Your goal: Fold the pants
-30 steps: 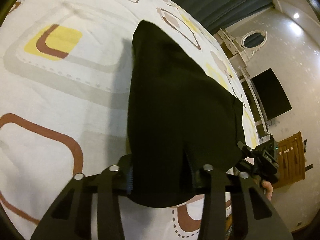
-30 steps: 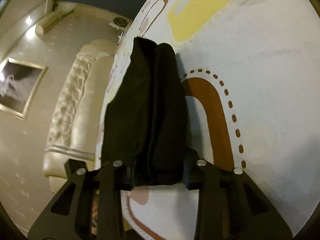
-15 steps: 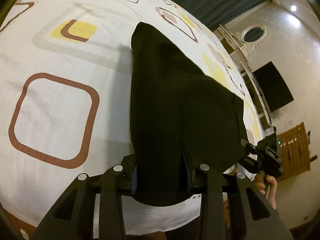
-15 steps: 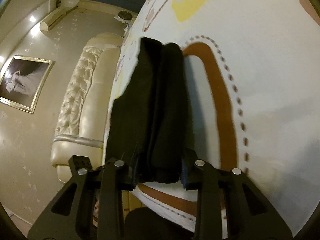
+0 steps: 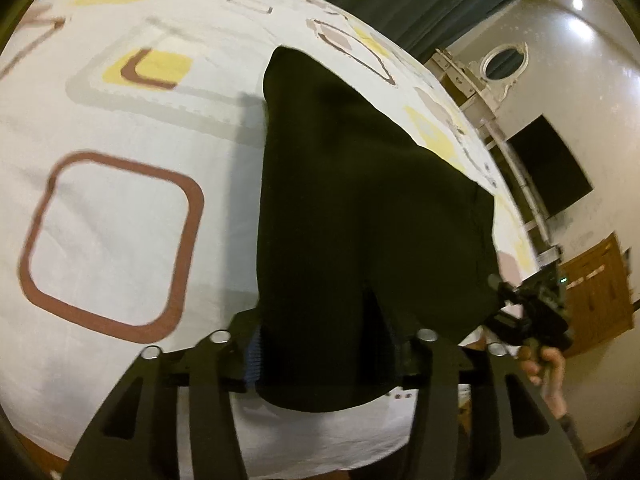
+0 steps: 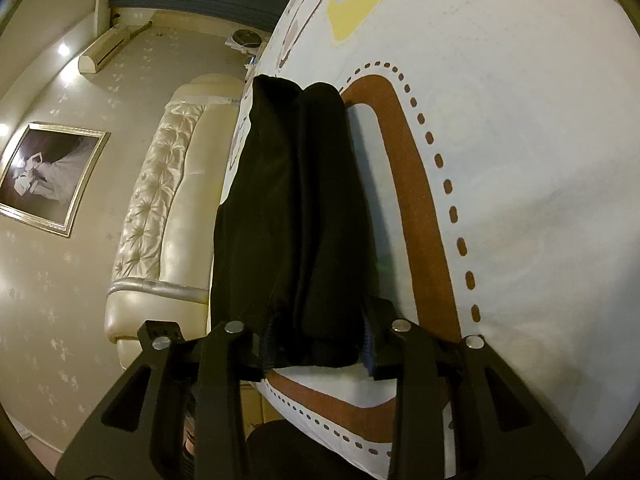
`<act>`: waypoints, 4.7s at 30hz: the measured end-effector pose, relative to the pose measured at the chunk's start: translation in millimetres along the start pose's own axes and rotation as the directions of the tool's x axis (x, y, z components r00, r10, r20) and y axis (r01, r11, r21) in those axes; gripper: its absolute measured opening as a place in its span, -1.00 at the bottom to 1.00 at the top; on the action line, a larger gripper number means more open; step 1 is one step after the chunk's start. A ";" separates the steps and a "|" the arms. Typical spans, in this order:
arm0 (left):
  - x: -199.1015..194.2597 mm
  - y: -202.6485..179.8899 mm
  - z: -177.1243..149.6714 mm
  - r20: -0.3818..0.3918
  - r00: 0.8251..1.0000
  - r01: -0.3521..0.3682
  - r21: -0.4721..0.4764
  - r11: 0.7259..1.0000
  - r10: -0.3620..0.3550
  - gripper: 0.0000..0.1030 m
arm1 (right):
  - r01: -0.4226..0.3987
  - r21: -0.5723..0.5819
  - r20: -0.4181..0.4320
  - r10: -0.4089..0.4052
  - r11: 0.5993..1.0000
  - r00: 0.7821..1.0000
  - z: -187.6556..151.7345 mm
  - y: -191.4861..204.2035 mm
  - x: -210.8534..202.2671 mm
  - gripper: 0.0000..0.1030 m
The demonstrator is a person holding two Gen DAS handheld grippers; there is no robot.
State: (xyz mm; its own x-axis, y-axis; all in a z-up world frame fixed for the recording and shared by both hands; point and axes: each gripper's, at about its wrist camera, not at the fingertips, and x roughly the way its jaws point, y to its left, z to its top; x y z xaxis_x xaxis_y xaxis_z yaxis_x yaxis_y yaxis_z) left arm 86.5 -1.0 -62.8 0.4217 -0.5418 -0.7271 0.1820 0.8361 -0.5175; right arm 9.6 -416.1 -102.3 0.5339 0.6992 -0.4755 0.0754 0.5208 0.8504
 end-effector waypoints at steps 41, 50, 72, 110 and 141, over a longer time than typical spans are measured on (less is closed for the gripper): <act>-72.8 -75.4 -60.7 0.311 0.860 -0.473 0.191 0.860 0.404 0.63 | 0.608 -0.406 0.233 -0.566 0.682 0.791 -85.5 74.3 -28.1 0.71; -84.7 -75.6 -59.2 0.349 0.846 -0.474 0.145 0.869 0.403 0.65 | 0.652 -0.436 0.367 -0.538 0.621 0.759 -96.8 96.2 -33.5 0.74; -78.6 -72.5 -59.3 0.324 0.851 -0.469 0.115 0.876 0.414 0.65 | 0.655 -0.420 0.382 -0.532 0.629 0.756 -96.6 93.6 -35.2 0.75; -76.0 -78.4 -60.3 0.319 0.846 -0.487 0.134 0.863 0.428 0.65 | 0.644 -0.438 0.343 -0.545 0.628 0.765 -105.4 90.7 -22.7 0.75; -72.2 -79.5 -59.8 0.311 0.834 -0.514 0.137 0.847 0.455 0.66 | 0.636 -0.451 0.323 -0.550 0.626 0.771 -106.2 88.6 -18.3 0.75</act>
State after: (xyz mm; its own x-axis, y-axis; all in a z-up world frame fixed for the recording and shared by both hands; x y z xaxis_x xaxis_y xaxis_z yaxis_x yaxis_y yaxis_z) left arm -11.6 -33.5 3.9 0.7113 -0.0443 -0.7015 0.0593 0.9982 -0.0029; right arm -82.9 -330.6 -42.2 0.6416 0.0944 -0.7612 0.0066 0.9917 0.1285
